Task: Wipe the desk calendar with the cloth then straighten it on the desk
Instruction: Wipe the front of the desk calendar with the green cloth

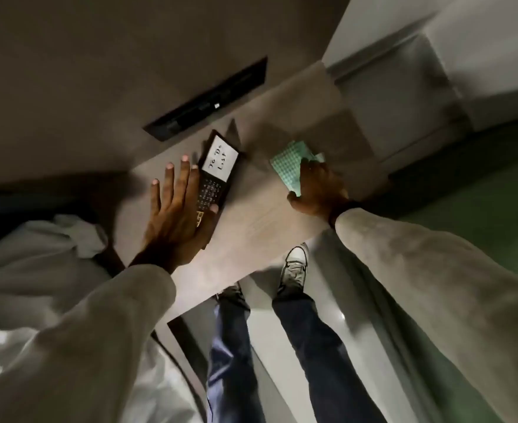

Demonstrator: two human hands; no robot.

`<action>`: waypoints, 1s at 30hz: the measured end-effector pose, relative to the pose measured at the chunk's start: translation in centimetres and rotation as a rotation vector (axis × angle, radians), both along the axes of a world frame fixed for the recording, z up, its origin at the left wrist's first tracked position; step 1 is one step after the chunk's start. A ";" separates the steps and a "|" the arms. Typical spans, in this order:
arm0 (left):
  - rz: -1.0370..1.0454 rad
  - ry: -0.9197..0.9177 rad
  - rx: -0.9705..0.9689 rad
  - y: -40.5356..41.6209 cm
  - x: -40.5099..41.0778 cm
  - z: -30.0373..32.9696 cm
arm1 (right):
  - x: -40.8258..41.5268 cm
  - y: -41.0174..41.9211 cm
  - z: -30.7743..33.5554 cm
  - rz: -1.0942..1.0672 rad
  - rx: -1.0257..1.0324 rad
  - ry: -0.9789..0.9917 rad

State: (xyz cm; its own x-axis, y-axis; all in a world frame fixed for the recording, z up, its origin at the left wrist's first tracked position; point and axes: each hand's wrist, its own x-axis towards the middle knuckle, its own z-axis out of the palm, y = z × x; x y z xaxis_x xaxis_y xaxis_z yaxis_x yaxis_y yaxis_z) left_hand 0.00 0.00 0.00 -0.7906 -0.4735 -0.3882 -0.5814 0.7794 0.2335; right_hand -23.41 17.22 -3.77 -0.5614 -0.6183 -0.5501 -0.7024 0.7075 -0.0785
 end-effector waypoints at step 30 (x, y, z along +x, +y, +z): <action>-0.225 0.159 0.035 -4.0 4.0 -6.7 | 13.5 -7.1 -3.8 -1.365 -0.729 -0.504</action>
State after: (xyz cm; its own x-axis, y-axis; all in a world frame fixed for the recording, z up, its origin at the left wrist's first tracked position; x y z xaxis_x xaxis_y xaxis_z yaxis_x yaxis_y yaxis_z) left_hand 3.97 -3.99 -6.66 -0.9267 -0.2678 -0.2636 -0.3485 0.8746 0.3369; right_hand -9.89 10.13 -7.57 -0.7437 -0.0370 -0.6675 0.5801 0.4606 -0.6718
